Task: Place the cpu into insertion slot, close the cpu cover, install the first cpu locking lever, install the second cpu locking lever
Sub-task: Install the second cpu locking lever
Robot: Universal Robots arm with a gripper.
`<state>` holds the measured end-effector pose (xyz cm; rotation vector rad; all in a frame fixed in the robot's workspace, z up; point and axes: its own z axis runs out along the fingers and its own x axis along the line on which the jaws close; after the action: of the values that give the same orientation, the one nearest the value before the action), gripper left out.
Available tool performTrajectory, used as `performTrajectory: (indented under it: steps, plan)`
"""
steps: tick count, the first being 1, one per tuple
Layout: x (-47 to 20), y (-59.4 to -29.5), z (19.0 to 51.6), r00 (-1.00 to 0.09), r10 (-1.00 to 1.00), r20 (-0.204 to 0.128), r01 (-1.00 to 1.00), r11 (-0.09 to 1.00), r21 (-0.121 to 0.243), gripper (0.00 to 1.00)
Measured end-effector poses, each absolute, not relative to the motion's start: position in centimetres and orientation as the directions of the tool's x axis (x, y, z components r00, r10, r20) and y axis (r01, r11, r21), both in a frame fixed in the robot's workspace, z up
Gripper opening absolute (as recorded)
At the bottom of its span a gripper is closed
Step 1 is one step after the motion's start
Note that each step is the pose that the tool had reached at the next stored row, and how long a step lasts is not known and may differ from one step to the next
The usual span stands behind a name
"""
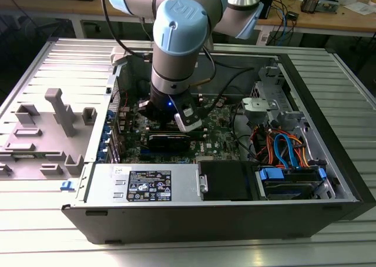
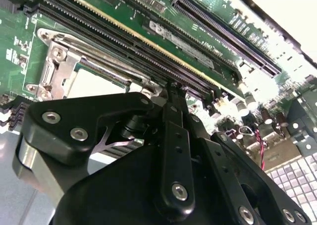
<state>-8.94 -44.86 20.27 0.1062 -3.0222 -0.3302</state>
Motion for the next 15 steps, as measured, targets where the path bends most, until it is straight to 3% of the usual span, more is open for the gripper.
performTrajectory:
  steps: [15]
  plan:
    - [-8.9,-44.8,22.8,-0.993,-0.08,0.091,-0.058,0.974,0.219,0.11]
